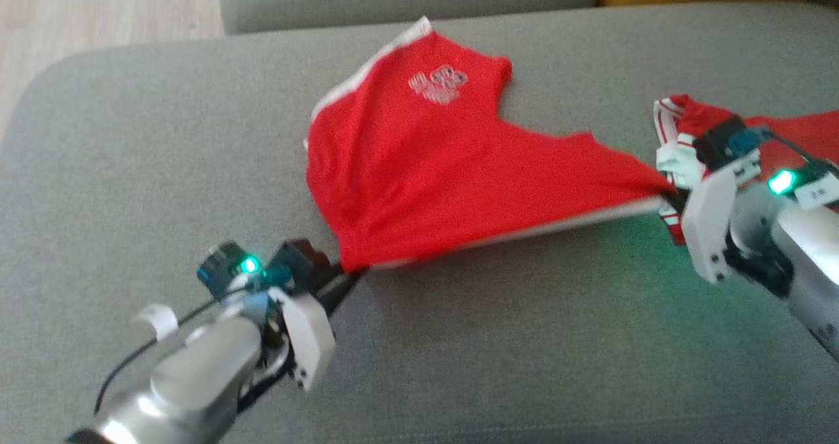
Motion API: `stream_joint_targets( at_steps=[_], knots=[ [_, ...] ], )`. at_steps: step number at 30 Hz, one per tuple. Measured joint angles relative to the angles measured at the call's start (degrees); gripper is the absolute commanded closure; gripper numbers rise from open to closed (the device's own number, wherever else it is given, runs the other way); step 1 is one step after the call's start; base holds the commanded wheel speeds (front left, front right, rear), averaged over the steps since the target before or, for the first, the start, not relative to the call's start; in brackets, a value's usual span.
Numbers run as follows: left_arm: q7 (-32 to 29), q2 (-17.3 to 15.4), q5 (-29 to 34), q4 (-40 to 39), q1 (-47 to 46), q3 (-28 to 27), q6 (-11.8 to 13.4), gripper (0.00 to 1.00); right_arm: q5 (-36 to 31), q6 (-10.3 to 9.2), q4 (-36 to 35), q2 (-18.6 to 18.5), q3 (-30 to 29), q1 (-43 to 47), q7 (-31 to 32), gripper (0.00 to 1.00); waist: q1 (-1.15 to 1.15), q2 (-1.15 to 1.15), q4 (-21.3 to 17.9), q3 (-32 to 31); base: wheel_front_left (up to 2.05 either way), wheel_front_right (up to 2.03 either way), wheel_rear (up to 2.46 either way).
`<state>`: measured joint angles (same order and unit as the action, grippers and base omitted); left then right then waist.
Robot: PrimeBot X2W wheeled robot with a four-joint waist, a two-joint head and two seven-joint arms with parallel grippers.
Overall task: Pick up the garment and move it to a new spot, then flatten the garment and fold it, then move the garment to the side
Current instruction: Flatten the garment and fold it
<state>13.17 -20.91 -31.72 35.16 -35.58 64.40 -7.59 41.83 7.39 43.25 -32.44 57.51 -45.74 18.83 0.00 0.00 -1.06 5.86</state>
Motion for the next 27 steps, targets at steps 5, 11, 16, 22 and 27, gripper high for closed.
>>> stream_joint_targets(
  at_steps=[5,11,16,22,27],
  knots=[
    [-2.9,-1.9,-2.5,-5.7,4.3,2.4,0.0,1.0,7.0,0.0,-8.1,-6.8,4.7,3.1,5.9,1.0,0.0,0.0,-0.2,-3.0,0.0,0.0,0.0],
    [-6.7,-4.4,-5.0,-13.3,8.1,3.7,0.0,1.0,13.4,0.0,-15.7,-13.5,7.2,5.2,13.0,1.0,0.0,0.0,0.0,-5.4,0.0,0.0,0.0],
    [-9.0,-6.4,-5.8,-19.1,9.8,4.6,0.5,1.0,16.3,0.0,-20.5,-17.4,7.9,6.6,18.4,1.0,0.0,0.0,0.4,-5.6,0.0,0.0,0.0],
    [-10.1,-7.8,-6.5,-23.4,9.7,3.9,1.8,1.0,16.2,0.0,-23.4,-19.1,5.4,6.3,20.0,1.0,0.0,0.0,1.5,-4.3,0.0,0.0,0.0],
    [-10.1,-8.1,-7.5,-25.5,8.1,1.9,2.5,1.0,13.9,0.0,-23.7,-18.6,2.1,2.7,19.7,1.0,0.0,0.0,3.1,-2.4,0.0,0.0,0.0]
  ],
)
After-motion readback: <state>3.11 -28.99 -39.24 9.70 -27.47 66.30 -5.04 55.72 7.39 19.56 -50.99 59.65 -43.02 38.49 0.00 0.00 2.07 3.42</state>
